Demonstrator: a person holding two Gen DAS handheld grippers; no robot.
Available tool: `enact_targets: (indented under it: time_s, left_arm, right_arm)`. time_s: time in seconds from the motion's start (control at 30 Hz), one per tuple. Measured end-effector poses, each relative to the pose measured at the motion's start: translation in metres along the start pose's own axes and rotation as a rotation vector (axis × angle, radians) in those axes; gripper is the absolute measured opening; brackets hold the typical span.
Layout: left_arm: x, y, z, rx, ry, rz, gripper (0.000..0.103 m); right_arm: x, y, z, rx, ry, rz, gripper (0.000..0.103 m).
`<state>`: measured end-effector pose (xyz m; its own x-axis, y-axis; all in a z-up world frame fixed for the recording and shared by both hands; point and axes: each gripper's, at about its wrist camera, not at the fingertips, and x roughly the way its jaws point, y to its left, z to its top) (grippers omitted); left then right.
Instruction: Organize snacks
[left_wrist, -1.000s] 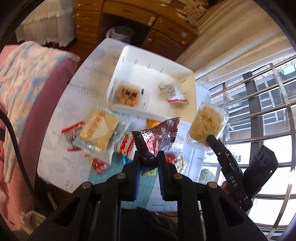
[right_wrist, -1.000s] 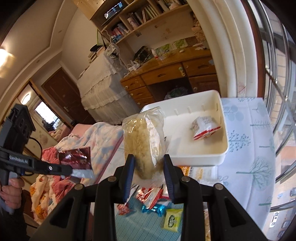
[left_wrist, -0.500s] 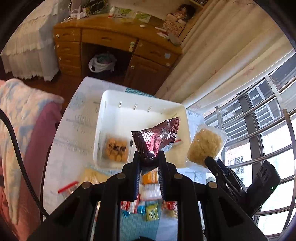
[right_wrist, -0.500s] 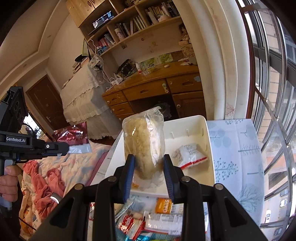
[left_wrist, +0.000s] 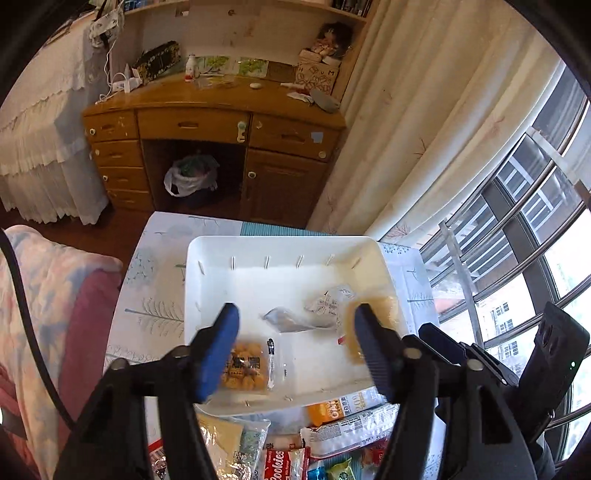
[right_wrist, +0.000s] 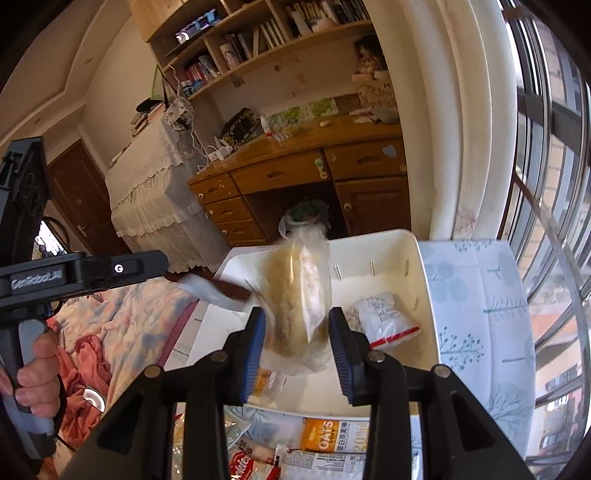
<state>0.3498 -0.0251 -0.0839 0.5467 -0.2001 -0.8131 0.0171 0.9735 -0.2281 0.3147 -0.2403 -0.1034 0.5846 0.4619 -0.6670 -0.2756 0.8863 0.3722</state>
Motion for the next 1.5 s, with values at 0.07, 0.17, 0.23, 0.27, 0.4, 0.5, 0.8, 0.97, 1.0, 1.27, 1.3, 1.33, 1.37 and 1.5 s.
enact_targets:
  time_s: [0.07, 0.17, 0.23, 0.27, 0.4, 0.5, 0.8, 0.97, 1.0, 1.27, 1.3, 1.33, 1.37, 1.5]
  left_arm:
    - [-0.002, -0.001, -0.002, 0.002, -0.003, 0.006, 0.069]
    - [-0.005, -0.002, -0.006, 0.0, 0.0, 0.035, 0.072]
    - [-0.008, -0.003, -0.009, -0.007, 0.003, 0.048, 0.072]
    - [-0.01, -0.003, -0.012, -0.011, 0.005, 0.055, 0.072]
    - [-0.022, -0.006, -0.021, -0.034, 0.008, 0.076, 0.075]
    - [-0.033, -0.008, -0.03, -0.048, 0.003, 0.101, 0.079]
    - [-0.075, -0.018, -0.065, -0.083, -0.04, 0.13, 0.079]
    - [-0.096, -0.023, -0.092, -0.103, -0.062, 0.142, 0.079]
    - [-0.099, -0.024, -0.098, -0.106, -0.064, 0.144, 0.079]
    - [-0.115, -0.024, -0.135, -0.134, -0.052, 0.177, 0.079]
    - [-0.117, -0.021, -0.14, -0.142, -0.048, 0.185, 0.08]
    - [-0.118, -0.019, -0.145, -0.152, -0.043, 0.195, 0.08]
    - [-0.119, -0.016, -0.15, -0.16, -0.038, 0.204, 0.08]
    - [-0.12, -0.004, -0.167, -0.194, -0.005, 0.246, 0.08]
  right_arm:
    - [-0.001, -0.002, -0.001, 0.016, -0.005, -0.002, 0.05]
    - [-0.006, -0.004, -0.002, 0.023, -0.007, -0.01, 0.051]
    - [-0.011, -0.005, -0.002, 0.026, -0.015, -0.011, 0.052]
    - [-0.015, -0.006, -0.003, 0.028, -0.02, -0.011, 0.052]
    - [-0.032, -0.007, -0.007, 0.03, -0.037, -0.007, 0.053]
    - [-0.045, -0.011, -0.011, 0.032, -0.048, -0.005, 0.058]
    - [-0.081, -0.024, -0.034, 0.059, -0.051, 0.013, 0.059]
    - [-0.099, -0.031, -0.047, 0.068, -0.046, 0.026, 0.059]
    - [-0.102, -0.032, -0.05, 0.069, -0.043, 0.027, 0.059]
    - [-0.11, -0.046, -0.074, 0.115, 0.029, 0.033, 0.059]
    - [-0.109, -0.049, -0.078, 0.126, 0.041, 0.035, 0.059]
    - [-0.109, -0.051, -0.082, 0.135, 0.053, 0.037, 0.059]
    - [-0.107, -0.054, -0.087, 0.146, 0.069, 0.038, 0.059]
    - [-0.103, -0.065, -0.105, 0.194, 0.127, 0.047, 0.059]
